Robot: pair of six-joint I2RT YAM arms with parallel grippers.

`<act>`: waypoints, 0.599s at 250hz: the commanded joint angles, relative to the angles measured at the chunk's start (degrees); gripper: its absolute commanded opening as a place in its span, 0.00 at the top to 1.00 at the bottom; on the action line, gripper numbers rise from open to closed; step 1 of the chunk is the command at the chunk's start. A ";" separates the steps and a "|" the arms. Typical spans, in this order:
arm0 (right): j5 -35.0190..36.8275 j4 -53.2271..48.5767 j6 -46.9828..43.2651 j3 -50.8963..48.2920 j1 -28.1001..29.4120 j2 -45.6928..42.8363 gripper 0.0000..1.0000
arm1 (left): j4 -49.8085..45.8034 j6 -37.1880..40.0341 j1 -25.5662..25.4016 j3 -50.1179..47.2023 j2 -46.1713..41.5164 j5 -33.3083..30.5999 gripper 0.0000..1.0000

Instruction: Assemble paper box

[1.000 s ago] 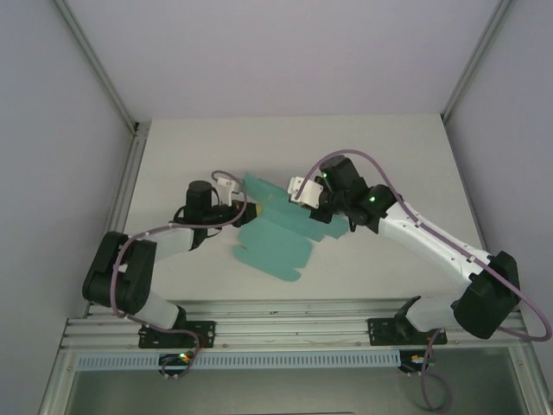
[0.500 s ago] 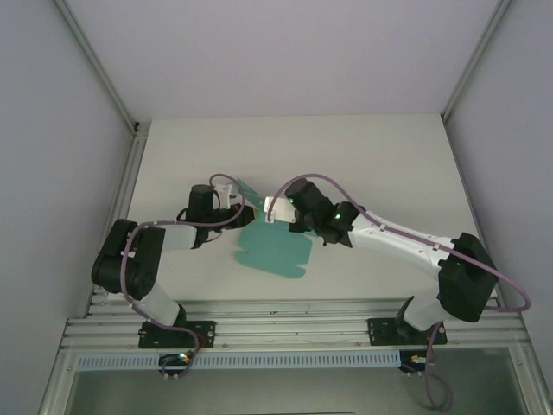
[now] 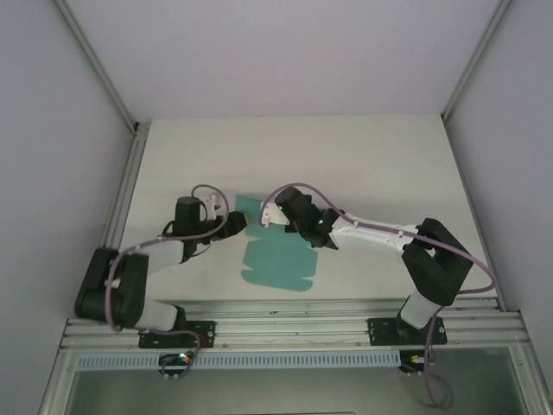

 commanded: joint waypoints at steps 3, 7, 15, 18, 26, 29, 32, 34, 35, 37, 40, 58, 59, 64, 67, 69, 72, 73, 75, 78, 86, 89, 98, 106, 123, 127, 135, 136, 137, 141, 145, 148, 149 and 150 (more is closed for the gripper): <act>2.22 6.20 -4.37 -2.40 0.10 0.01 1.00 | -20.81 4.07 -0.55 4.74 -9.93 -13.63 0.17; 2.50 7.23 -5.05 -2.89 0.19 0.05 1.00 | -22.60 4.32 -0.54 5.41 -10.92 -14.87 0.15; 3.08 9.04 -6.61 -3.72 0.40 0.16 1.00 | -25.00 4.71 -0.51 6.49 -12.80 -16.51 0.11; 3.34 9.56 -7.24 -4.00 0.49 0.22 1.00 | -25.76 4.69 -0.43 6.86 -13.39 -16.92 0.11; 4.11 10.89 -8.87 -4.58 0.82 0.27 1.00 | -27.02 4.39 -0.09 7.85 -14.50 -17.00 0.10; 4.46 11.21 -9.43 -4.73 0.96 0.43 1.00 | -27.24 4.23 0.04 8.25 -14.77 -16.71 0.10; 4.75 11.53 -10.06 -4.85 1.00 0.51 1.00 | -27.36 4.03 0.15 8.63 -15.00 -16.38 0.10; 4.97 11.67 -10.34 -4.94 1.08 0.50 1.00 | -27.40 3.89 0.27 8.84 -15.10 -16.08 0.10; 5.03 11.74 -10.52 -5.00 1.17 0.49 1.00 | -27.40 3.76 0.36 8.97 -15.16 -15.99 0.10; 5.15 12.01 -10.85 -5.04 1.23 0.49 1.00 | -27.39 3.60 0.39 9.24 -15.19 -15.66 0.10; 5.37 12.43 -11.26 -5.20 1.29 0.43 1.00 | -27.37 3.30 0.46 9.69 -15.21 -15.23 0.10; 5.19 14.00 -12.08 -5.89 1.30 -0.31 1.00 | -25.99 1.12 0.82 12.03 -14.28 -12.16 0.15; 5.10 13.96 -12.05 -5.87 1.32 -0.35 1.00 | -25.68 1.01 0.86 12.19 -14.18 -11.96 0.15; 4.57 13.65 -11.95 -5.98 1.32 -0.66 1.00 | -25.17 0.45 0.90 12.86 -13.73 -11.01 0.16; 4.39 13.26 -11.86 -5.94 1.34 -0.87 1.00 | -24.75 0.15 0.96 13.34 -13.33 -10.45 0.17; 4.22 13.11 -11.76 -5.89 1.30 -0.95 1.00 | -24.53 0.01 0.91 13.67 -13.06 -10.03 0.18; 3.98 12.79 -11.63 -5.84 1.31 -1.14 1.00 | -24.13 -0.22 0.92 14.19 -12.65 -9.46 0.19; 3.88 12.69 -11.56 -5.85 1.33 -1.20 1.00 | -24.00 -0.31 0.95 14.32 -12.48 -9.30 0.20; 3.71 12.38 -11.48 -5.85 1.34 -1.27 1.00 | -23.75 -0.50 0.91 14.71 -12.23 -8.84 0.21; 3.49 11.94 -11.28 -5.77 1.35 -1.41 1.00 | -23.31 -0.70 0.89 15.24 -11.76 -8.15 0.22; 2.89 10.78 -10.65 -5.52 1.29 -1.69 1.00 | -21.58 -1.31 0.85 16.42 -10.51 -5.86 0.26; 2.78 10.51 -10.50 -5.41 1.32 -1.75 1.00 | -20.75 -1.58 0.89 16.85 -9.93 -4.94 0.27; 2.42 10.06 -10.05 -5.36 1.32 -1.86 1.00 | -18.26 -2.30 0.63 18.18 -8.28 -2.49 0.31; 2.37 10.00 -9.87 -5.40 1.20 -1.78 1.00 | -16.48 -2.88 0.27 19.17 -6.81 -0.57 0.33; 2.61 10.29 -9.74 -5.50 1.25 -1.45 1.00 | -15.00 -2.72 -0.95 21.77 -3.59 2.11 0.36; 2.70 10.21 -9.66 -5.42 1.23 -1.38 1.00 | -14.91 -2.51 -1.37 22.32 -2.91 2.51 0.37; 2.81 10.15 -9.48 -5.43 1.24 -1.20 1.00 | -14.91 -1.83 -2.29 23.11 -1.77 3.14 0.38; 2.81 10.10 -9.43 -5.46 1.25 -1.19 1.00 | -14.95 -1.78 -2.41 23.22 -1.64 3.20 0.38; 2.85 10.12 -9.45 -5.44 1.21 -1.18 1.00 | -14.93 -1.71 -2.56 23.32 -1.53 3.23 0.39; 2.90 10.19 -9.26 -5.28 1.25 -1.09 1.00 | -15.10 -1.52 -3.11 23.61 -0.94 3.20 0.39; 2.90 10.19 -9.13 -5.27 1.14 -1.09 1.00 | -15.17 -1.40 -3.50 23.87 -0.41 3.29 0.40; 2.83 10.17 -8.94 -5.27 1.16 -1.05 1.00 | -15.24 -1.39 -3.83 24.05 0.00 3.42 0.40; 2.82 10.20 -8.94 -5.30 1.16 -1.07 1.00 | -15.25 -1.34 -3.97 24.08 0.17 3.47 0.40; 2.82 10.21 -8.90 -5.31 1.16 -1.08 1.00 | -15.25 -1.27 -4.09 24.06 0.25 3.54 0.40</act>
